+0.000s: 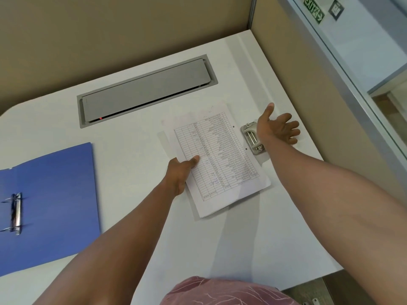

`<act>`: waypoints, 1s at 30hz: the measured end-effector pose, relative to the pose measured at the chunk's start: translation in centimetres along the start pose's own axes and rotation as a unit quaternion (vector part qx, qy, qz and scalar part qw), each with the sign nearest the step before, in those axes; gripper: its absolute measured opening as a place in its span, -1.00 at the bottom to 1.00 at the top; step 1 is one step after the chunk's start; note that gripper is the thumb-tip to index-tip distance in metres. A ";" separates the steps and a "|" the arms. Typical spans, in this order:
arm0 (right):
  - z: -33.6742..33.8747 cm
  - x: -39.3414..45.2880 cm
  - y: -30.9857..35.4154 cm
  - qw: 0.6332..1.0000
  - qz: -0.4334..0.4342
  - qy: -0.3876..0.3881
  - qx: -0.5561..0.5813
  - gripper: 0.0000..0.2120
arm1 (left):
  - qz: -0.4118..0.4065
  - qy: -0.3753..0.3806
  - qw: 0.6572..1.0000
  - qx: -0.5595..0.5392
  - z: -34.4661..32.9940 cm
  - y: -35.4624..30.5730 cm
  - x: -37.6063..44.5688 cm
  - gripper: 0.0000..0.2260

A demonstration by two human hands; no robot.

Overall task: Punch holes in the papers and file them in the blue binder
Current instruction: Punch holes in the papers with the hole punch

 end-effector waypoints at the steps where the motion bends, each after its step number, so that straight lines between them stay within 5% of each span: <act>1: 0.5 -0.2 0.2 1.000 0.008 -0.023 0.013 -0.30 | -0.002 -0.001 1.000 0.002 0.3 -0.2 0.0 -0.82; 9: 3.3 -3.4 4.1 0.967 0.202 -0.125 0.091 -0.58 | -0.014 0.000 1.000 0.023 2.8 -1.7 -0.7 -0.64; 14: 2.8 -7.0 8.4 0.934 0.331 -0.004 0.130 -0.63 | -0.021 0.016 0.997 0.073 4.4 -5.1 -1.4 -0.57; 20: 4.2 -15.1 14.3 0.851 0.502 0.095 0.126 -0.74 | -0.062 0.041 0.979 0.190 5.2 -10.2 -3.5 -0.69; 26: 7.7 -22.5 18.3 0.769 0.627 0.048 0.113 -0.71 | -0.104 0.034 0.928 0.356 5.4 -14.9 -5.8 -0.75; 30: 11.4 -27.1 19.3 0.708 0.697 -0.032 0.106 -0.63 | -0.138 0.029 0.865 0.482 4.4 -17.3 -7.6 -0.76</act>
Point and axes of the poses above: each hand's wrist, its own x-axis towards the middle knuckle, its own z-axis out of the back of the hand, y = z × x, the point moved 8 cm from there along x, towards the middle knuckle, and after that the axes turned 14 degrees about -x, right-handed, at the moved point
